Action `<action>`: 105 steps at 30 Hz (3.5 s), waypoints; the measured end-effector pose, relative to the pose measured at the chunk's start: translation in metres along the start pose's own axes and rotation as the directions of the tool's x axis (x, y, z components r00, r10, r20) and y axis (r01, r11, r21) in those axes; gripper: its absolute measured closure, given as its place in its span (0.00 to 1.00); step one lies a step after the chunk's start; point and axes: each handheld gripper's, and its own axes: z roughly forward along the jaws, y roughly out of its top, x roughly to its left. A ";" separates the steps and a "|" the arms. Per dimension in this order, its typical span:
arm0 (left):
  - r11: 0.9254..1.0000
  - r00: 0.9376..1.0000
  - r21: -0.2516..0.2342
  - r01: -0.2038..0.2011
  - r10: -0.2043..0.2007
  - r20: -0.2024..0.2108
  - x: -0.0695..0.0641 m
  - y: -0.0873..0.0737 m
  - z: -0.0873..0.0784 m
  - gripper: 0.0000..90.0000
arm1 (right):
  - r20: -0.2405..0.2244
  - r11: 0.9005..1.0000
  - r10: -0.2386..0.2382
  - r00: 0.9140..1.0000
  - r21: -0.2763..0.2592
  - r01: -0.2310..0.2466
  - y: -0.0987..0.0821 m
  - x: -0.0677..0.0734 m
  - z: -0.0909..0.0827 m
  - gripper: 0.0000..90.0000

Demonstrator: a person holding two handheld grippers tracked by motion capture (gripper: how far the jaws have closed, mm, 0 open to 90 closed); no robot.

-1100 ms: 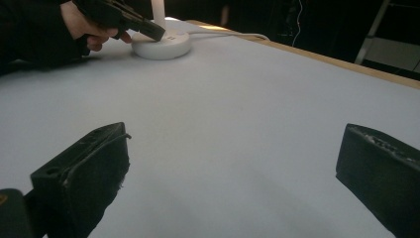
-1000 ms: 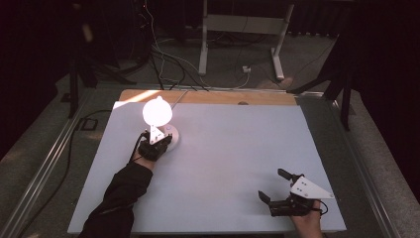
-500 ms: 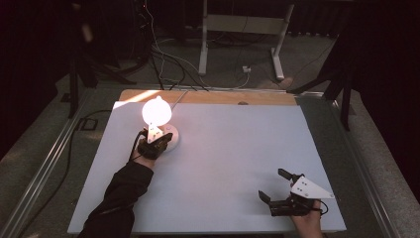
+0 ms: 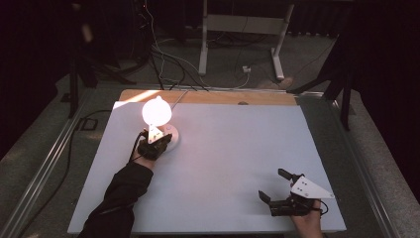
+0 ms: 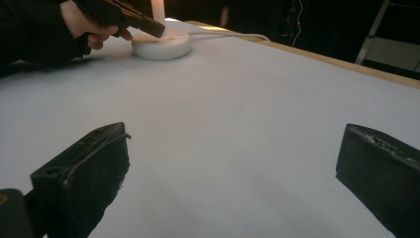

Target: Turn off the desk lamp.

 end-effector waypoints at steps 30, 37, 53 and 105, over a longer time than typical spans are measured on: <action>1.000 1.000 -0.025 -0.006 0.006 0.013 -0.003 0.010 -0.008 1.00 | -0.002 1.000 0.001 1.000 0.003 -0.001 0.000 0.000 0.000 0.00; 1.000 1.000 -0.023 0.001 0.000 0.009 0.000 0.010 -0.009 1.00 | -0.001 1.000 0.001 1.000 0.002 -0.001 0.000 0.000 0.000 0.00; 1.000 1.000 -0.014 -0.011 0.011 -0.001 -0.001 0.006 -0.006 1.00 | -0.001 1.000 0.001 1.000 0.001 -0.001 0.000 0.000 0.000 0.00; 1.000 0.999 -0.007 0.024 -0.024 0.033 -0.003 0.010 -0.007 1.00 | -0.002 1.000 0.002 1.000 0.005 -0.002 0.000 0.000 0.000 0.00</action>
